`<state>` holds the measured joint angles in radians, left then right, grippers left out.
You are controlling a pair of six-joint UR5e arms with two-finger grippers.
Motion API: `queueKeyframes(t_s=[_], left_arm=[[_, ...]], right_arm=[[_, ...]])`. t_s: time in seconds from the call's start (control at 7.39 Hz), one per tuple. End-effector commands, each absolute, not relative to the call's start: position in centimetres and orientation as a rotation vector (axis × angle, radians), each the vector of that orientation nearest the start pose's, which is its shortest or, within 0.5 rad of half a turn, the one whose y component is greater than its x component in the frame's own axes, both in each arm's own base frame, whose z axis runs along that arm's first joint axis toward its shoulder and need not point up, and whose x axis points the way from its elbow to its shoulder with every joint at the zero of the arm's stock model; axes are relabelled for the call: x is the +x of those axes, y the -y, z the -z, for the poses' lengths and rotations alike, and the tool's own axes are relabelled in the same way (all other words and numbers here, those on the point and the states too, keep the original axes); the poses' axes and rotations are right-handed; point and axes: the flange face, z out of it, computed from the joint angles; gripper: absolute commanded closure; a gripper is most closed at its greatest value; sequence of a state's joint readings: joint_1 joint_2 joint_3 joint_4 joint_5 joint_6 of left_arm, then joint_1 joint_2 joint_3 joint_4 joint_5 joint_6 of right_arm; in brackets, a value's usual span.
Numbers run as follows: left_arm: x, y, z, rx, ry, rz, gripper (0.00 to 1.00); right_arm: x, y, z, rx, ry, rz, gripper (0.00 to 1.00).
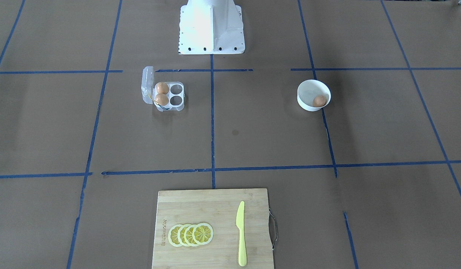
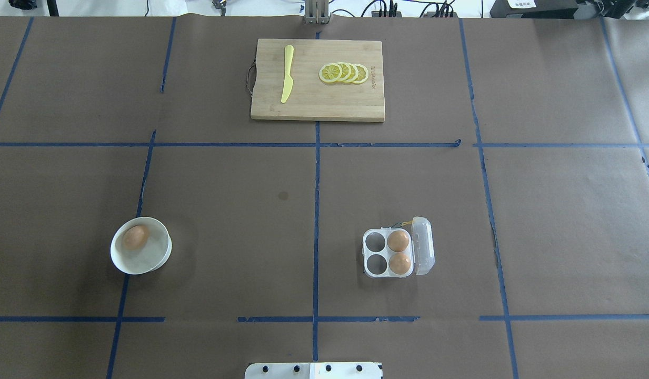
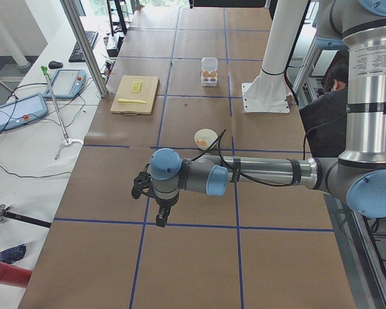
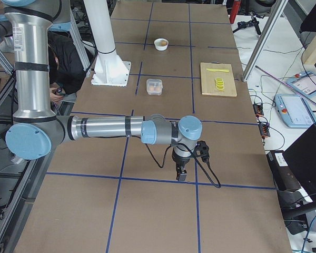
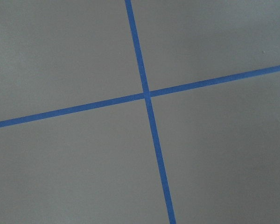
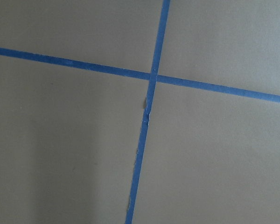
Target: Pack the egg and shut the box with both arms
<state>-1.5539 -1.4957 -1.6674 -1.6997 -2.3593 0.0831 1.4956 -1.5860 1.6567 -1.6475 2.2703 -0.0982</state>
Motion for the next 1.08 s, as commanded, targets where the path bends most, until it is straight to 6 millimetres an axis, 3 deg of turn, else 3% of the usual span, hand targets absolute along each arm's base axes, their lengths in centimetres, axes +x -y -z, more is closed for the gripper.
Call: queueKeyframes(t_s=[0.0,0.27,0.54,0.95], left_arm=[[-5.4,46.8,-62.7,0.181,-0.782,-0.164,0.0],[-5.4,46.9,-62.3,0.187,-0.78,-0.163,0.0],[-5.3,47.2,-62.3,0.189,-0.774,-0.168,0.0],[-5.4,47.2,-61.9,0.276,-0.777,-0.208,0.0]], right_arm=[[3.3,48.8,-63.7,0.002,0.7,0.164,0.0],[3.2,48.9,-61.7,0.041,0.702,0.184,0.0],[1.5,49.2,-61.5,0.032,0.7,0.208,0.0],[1.3,49.7,-60.4,0.05,0.698,0.214,0.0]])
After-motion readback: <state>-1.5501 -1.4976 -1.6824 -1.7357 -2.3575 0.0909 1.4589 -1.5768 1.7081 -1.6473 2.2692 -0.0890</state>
